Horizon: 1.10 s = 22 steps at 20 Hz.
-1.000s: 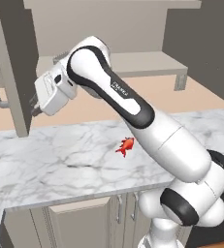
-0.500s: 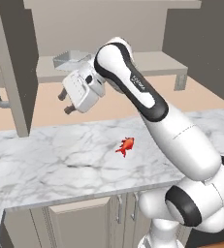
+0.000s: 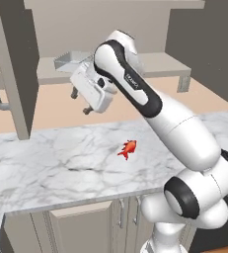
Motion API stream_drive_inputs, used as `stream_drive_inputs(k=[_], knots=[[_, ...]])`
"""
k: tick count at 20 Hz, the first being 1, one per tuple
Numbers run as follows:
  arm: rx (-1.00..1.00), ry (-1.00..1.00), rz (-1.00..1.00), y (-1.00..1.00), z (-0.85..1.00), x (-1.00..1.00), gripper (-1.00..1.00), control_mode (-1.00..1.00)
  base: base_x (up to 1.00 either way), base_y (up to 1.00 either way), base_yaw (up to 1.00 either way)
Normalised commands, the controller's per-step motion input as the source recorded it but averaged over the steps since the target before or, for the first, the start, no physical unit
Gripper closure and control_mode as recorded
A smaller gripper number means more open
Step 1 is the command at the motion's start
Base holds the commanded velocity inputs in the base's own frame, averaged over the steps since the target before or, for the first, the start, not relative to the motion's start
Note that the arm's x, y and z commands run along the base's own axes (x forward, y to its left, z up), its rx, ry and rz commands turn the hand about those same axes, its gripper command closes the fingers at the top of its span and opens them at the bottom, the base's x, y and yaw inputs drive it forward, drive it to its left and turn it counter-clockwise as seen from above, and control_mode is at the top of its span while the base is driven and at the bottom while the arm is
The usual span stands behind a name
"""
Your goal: Retrieve the tupperware from the cabinet, then place the raw meat into the tupperware to avoid contamination.
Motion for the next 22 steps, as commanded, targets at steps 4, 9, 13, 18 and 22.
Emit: stream_drive_inputs(k=[4, 9, 13, 18, 22], knots=[[-0.42, -0.36, 0.01, -0.15, 0.06, 0.0, -1.0, -1.0, 0.0, 0.0, 0.0], [-0.14, -0.31, 0.02, -0.43, 0.43, 0.16, -1.0, -1.0, 0.0, 0.0, 0.0], [0.11, -0.1, 0.11, -0.49, 0.03, 0.36, -1.0, -1.0, 0.0, 0.0, 0.0], [0.18, -0.24, 0.19, -0.45, 0.1, 0.39, -1.0, -1.0, 0.0, 0.0, 0.0], [0.09, -0.32, 0.05, -0.37, 0.3, 0.24, -1.0, -1.0, 0.0, 0.0, 0.0]])
